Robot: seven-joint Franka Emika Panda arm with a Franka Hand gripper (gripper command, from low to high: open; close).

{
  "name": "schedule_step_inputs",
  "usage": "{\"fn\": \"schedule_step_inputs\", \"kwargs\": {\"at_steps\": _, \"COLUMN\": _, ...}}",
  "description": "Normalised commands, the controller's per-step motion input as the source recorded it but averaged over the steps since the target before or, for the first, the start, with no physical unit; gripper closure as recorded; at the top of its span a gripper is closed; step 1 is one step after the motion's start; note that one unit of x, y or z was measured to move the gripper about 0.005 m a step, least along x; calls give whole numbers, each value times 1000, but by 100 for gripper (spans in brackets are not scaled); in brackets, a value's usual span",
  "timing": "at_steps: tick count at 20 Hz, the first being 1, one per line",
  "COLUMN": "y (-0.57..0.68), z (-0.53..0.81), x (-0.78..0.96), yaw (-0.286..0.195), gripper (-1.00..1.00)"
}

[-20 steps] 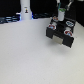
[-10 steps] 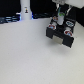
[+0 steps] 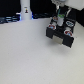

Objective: Open the kcup holder, insert the kcup into the holder, and close the kcup holder

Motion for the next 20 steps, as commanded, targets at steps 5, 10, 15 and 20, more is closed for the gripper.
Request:
{"fn": "schedule_step_inputs", "kwargs": {"at_steps": 5, "y": 31, "z": 142, "x": 312, "yaw": -10, "gripper": 100}}
{"fn": "schedule_step_inputs", "kwargs": {"at_steps": 10, "y": 177, "z": 233, "x": 486, "yaw": -27, "gripper": 100}}
{"fn": "schedule_step_inputs", "kwargs": {"at_steps": 15, "y": 46, "z": 79, "x": 238, "yaw": -14, "gripper": 100}}
{"fn": "schedule_step_inputs", "kwargs": {"at_steps": 20, "y": 6, "z": -182, "x": -4, "yaw": 20, "gripper": 100}}
